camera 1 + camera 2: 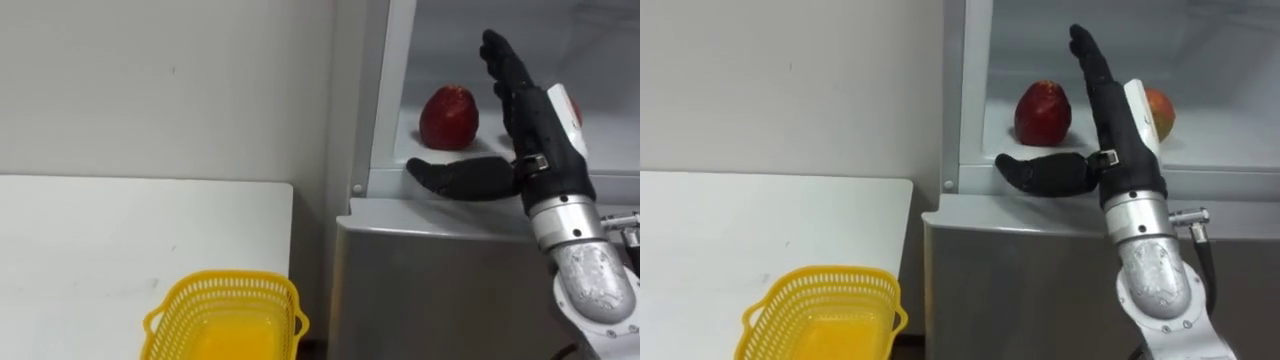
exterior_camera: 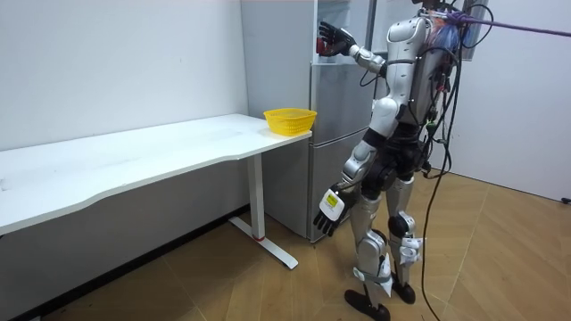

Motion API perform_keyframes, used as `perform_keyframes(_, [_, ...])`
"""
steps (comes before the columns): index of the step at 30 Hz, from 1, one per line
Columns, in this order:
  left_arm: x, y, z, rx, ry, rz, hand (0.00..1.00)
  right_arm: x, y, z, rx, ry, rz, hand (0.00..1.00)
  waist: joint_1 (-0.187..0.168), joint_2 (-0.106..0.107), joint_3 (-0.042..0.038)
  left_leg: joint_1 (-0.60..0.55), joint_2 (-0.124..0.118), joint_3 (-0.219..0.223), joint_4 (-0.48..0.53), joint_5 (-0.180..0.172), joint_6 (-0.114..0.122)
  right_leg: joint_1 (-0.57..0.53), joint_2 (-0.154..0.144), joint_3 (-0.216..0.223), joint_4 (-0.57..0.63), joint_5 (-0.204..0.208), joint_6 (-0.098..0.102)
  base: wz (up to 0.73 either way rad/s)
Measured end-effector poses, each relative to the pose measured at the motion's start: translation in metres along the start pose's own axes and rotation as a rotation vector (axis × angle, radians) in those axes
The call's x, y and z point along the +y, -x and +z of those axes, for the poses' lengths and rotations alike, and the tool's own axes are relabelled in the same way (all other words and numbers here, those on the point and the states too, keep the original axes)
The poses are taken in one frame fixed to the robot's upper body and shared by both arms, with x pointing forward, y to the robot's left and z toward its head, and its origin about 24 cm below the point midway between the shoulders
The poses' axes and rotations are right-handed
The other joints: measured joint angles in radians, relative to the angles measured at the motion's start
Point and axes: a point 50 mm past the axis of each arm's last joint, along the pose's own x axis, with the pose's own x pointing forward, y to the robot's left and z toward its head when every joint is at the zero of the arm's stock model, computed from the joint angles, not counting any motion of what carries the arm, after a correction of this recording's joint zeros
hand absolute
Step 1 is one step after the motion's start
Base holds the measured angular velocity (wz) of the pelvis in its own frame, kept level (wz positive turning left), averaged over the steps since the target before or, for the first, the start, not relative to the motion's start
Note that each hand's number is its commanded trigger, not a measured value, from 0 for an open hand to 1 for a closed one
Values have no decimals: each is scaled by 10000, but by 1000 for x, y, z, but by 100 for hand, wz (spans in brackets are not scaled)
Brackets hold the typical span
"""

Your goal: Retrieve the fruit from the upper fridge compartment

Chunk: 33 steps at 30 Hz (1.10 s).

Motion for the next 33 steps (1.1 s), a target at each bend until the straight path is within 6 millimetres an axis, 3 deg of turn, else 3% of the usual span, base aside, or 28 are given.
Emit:
perform_keyframes(11, [2,0,-1,174,-192,-39,0,1,-3,-8,515,-529,509,0,21,-43,-27,-29,3,-27,70,3,7,-12,-7,-3,22,10,-16,0])
perform_keyframes(16, [2,0,0,92,-177,-15,0,-3,-5,-13,787,-675,671,0,53,-134,-112,10,-5,-22,103,19,13,9,-18,-10,20,10,-15,0])
perform_keyframes(33, [5,0,-1,541,44,-101,0,-10,-23,-18,1720,-2512,1156,0,17,-109,-136,-217,15,-74,84,97,28,-180,-46,-292,140,39,-56,1])
